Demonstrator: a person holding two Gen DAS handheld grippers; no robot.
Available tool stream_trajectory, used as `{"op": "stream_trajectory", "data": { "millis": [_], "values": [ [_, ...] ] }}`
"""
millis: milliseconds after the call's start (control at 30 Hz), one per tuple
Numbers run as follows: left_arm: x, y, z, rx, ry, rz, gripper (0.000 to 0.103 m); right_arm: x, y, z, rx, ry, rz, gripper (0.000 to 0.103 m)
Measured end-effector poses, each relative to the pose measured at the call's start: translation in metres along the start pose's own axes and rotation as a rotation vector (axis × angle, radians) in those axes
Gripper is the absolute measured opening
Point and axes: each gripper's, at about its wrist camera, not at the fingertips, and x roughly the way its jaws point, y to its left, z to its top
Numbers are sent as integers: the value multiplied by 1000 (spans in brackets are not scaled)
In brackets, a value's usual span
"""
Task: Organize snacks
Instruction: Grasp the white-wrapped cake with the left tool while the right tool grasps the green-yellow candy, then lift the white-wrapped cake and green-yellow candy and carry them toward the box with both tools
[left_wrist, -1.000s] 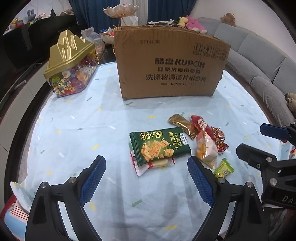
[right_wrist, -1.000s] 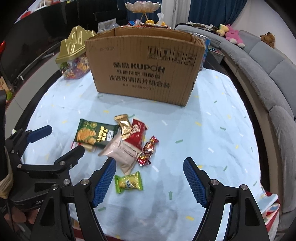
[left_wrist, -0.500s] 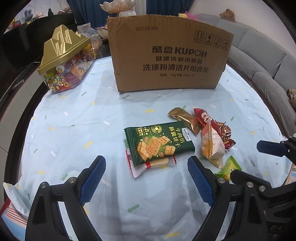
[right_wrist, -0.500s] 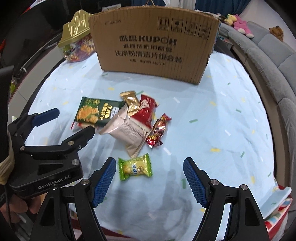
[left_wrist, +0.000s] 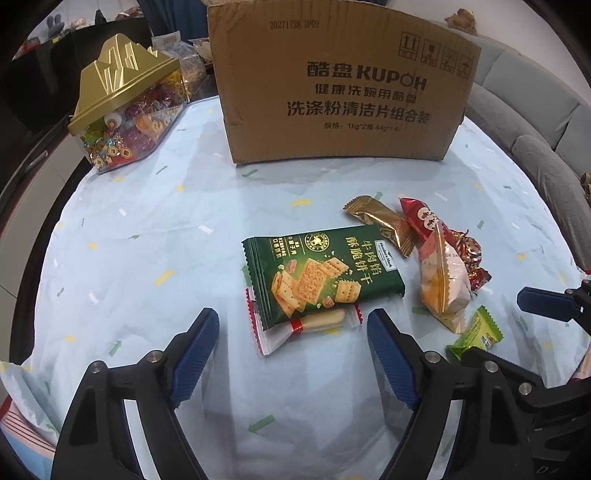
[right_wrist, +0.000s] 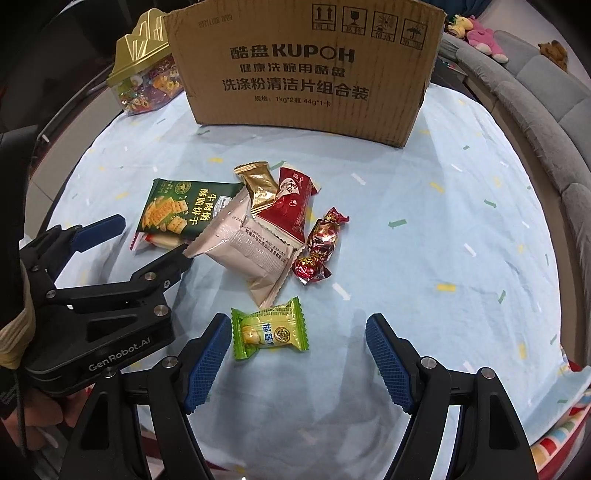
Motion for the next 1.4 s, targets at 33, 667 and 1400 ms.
{"op": "stream_trajectory", "data": {
  "millis": [33,667,1400],
  "values": [
    [1,0,0,-3,0,0,82,1,0,0,3,2,0,76],
    [7,-2,4,-12,-19,-22,51,9,-8,2,36,16,-25,39],
    [-10,-8,-4,19,23,14,36,-4,-15,3,51,-7,-9,25]
  ]
}}
